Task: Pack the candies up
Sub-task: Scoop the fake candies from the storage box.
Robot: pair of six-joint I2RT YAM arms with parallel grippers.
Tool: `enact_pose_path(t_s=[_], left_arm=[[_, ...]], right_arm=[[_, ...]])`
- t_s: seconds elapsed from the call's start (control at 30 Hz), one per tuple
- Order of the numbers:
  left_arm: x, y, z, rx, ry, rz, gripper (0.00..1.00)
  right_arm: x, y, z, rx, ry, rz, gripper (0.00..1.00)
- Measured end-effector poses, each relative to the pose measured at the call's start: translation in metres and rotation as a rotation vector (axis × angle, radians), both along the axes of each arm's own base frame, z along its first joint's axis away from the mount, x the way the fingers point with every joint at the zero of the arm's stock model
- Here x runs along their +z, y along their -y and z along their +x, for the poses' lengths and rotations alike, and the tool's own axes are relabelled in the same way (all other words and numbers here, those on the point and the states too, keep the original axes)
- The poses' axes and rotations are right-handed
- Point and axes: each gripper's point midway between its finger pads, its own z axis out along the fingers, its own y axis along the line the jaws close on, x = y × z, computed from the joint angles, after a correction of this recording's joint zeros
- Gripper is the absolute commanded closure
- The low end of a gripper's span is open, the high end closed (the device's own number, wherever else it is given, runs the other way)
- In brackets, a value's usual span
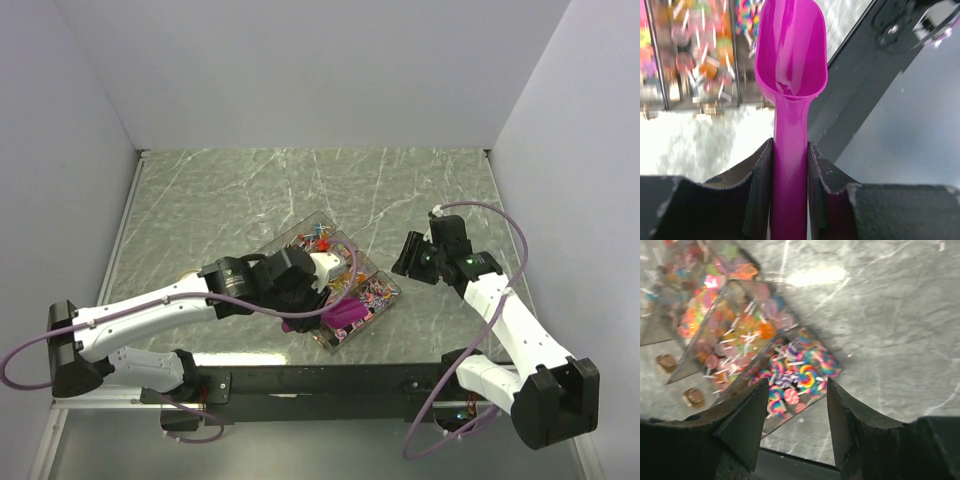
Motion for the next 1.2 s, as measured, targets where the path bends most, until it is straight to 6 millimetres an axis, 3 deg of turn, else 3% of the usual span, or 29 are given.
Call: enact_pose_path(t_s=[0.4,0.97,1.07,1.2], left_arm=[[-0.011,-0.014,-0.007,0.034,-0.123,0.246,0.99],[-0.026,-0.007,0.007,0.008,-0.144,0.485,0.99],[-0.026,-0.008,0.007,-0.013,-0.142,0.502,0.99],[-0.024,-0.006,0.007,-0.034,-0.144,0.517,0.99]], right_arm=[[-0.034,0.001,0.008,0.059,-0.037,-0.059,0.53],[-0.062,-0.010,0.008,0.165,-0.078,-0.114,0.57],[-0.065,-0.012,0.006,0.184,-0.085,-0.120,0.65],[-0.066,-0.017,0.006,0.222,-0.073,-0.134,0.87]])
